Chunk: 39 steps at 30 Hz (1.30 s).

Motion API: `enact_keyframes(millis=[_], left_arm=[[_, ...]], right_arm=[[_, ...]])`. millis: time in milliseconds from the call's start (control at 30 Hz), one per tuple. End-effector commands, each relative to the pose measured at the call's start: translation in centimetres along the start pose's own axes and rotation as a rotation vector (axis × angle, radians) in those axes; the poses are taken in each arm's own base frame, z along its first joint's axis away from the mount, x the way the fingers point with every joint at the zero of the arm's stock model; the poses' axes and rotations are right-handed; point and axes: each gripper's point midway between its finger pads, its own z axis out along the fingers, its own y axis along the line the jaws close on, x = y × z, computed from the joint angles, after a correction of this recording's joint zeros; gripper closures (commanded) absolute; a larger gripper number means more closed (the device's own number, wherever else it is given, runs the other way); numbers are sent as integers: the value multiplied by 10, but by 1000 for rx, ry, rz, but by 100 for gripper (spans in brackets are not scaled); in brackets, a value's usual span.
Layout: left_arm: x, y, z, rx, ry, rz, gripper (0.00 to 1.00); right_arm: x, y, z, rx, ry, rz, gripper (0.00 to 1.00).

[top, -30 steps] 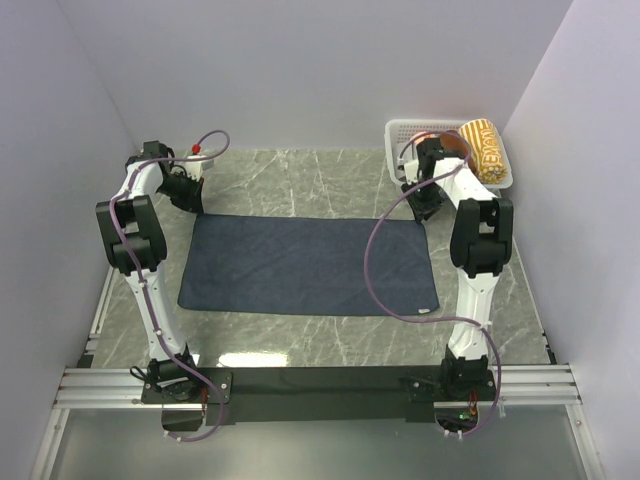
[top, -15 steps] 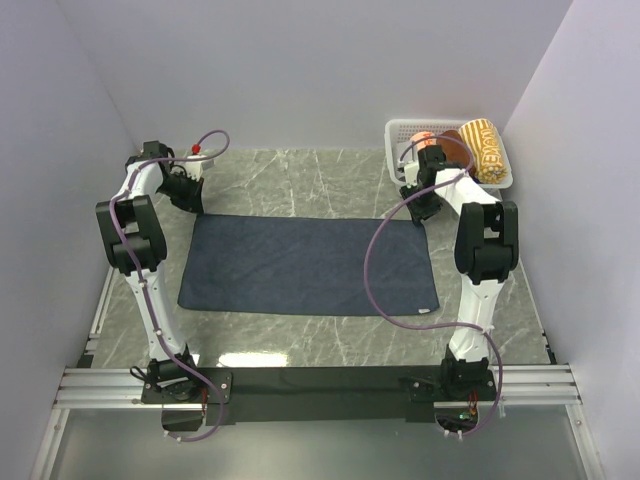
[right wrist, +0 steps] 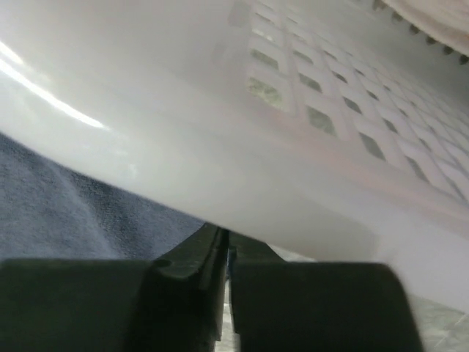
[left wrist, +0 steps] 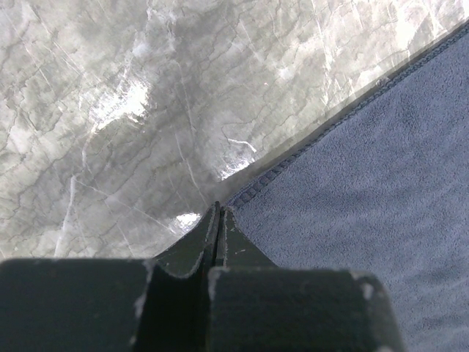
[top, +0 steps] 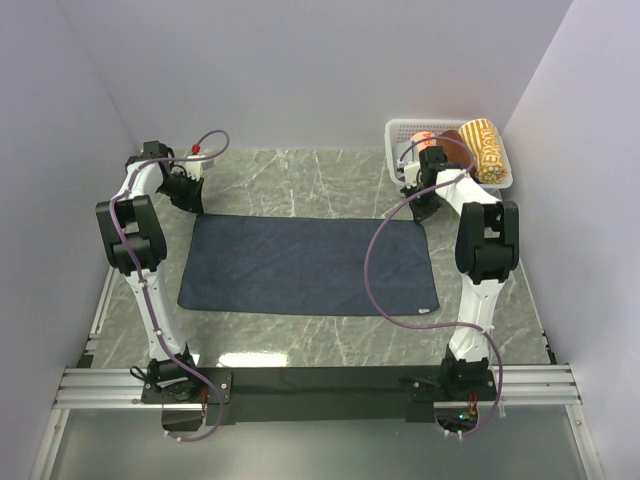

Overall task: Roll the towels
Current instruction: Fold the towel

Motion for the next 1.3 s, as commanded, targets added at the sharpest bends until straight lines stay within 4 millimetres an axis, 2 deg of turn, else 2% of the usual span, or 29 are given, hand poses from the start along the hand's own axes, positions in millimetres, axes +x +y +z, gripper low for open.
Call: enact_keyframes(millis=[0,133,267,533,733,767,833,933,1000,1067,1100,1167,1200,1267], left_arm=[[-11,-4,-8,-2,-34,0,99],[-19,-6,-17,0,-73,4,99],[-26,-6,-33,-3,-118,32,99],[-27,-4,-64,-17,-179,71,99],[-20,-28,-90,36,-198,134,99],[-15,-30,-94,41,-193,153,99],[-5,-40,-106,43,-186,176,99],[19,-54,-121,66,-160,205,99],[42,-67,-133,99,-134,217,99],[58,-71,-142,101,-121,234,99],[69,-80,-146,114,-111,223,99],[87,-84,-148,118,-75,237,99],[100,-94,-144,143,-50,225,99],[119,-99,-139,156,8,230,99]], right_arm=[[4,4,5,-34,-2,-11,100],[-4,-1,-11,-24,-39,-12,100],[-12,-9,-37,-11,-95,-14,100],[-6,-14,-61,-15,-113,-37,100],[12,-1,-77,-64,-110,-69,100],[15,2,-85,-67,-117,-80,100],[30,10,-85,-87,-97,-110,100],[50,18,-98,-83,-101,-164,100],[70,24,-97,-93,-74,-200,100],[81,27,-105,-80,-80,-225,100],[94,31,-101,-87,-55,-232,100],[106,31,-104,-67,-46,-265,100],[118,35,-99,-79,-19,-277,100],[129,39,-96,-96,12,-281,100]])
